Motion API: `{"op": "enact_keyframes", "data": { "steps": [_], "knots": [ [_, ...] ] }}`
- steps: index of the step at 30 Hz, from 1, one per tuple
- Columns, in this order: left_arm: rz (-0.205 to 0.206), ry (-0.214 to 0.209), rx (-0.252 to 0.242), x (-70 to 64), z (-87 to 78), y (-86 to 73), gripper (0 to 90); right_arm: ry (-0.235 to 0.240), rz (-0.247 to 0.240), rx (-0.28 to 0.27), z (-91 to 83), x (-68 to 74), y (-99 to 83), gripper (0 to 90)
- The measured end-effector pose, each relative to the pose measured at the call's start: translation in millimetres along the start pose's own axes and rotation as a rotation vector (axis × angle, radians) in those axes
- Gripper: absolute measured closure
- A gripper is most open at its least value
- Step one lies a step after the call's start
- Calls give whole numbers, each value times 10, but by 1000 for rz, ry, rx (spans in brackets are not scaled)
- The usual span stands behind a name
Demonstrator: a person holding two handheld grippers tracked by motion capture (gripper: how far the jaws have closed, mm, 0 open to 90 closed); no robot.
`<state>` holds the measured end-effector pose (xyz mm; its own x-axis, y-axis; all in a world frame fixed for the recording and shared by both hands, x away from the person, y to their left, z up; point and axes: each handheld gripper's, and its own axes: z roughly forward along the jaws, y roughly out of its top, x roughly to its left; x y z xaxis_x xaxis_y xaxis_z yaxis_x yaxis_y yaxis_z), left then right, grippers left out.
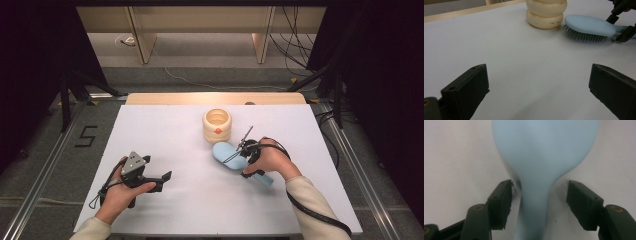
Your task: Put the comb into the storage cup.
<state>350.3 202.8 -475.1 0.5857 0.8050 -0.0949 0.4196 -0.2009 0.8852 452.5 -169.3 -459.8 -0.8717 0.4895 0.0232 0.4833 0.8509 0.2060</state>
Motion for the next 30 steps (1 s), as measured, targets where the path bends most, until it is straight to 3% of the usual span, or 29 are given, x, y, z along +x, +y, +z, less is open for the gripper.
{"op": "enact_keyframes", "data": {
  "steps": [5, 10, 15, 18, 24, 27, 28, 30],
  "knots": [
    [-1, 1, -3, 0, 0, 2, 24, -8, 18, 10, -3, 4, 23, 418],
    [-1, 0, -2, -2, 1, 1, 24, -33, -5, 12, 15, 29, 70, 438],
    [0, -1, -1, -2, 1, 1, 25, -49, -5, 24, 13, 90, 114, 552],
    [0, -2, -1, -4, 0, 1, 26, -51, 10, 40, 10, 126, 134, 625],
    [2, -1, 0, -7, -1, 1, 26, -57, 35, 46, 12, 160, 143, 681],
    [3, -2, 0, -7, -1, 1, 26, -57, 61, 46, 13, 167, 143, 695],
    [3, -2, 0, -7, -2, 1, 26, -57, 105, 39, 13, 167, 135, 700],
    [2, -3, 0, -7, -4, 2, 26, -58, 103, 43, 10, 171, 135, 702]
  ]
}}
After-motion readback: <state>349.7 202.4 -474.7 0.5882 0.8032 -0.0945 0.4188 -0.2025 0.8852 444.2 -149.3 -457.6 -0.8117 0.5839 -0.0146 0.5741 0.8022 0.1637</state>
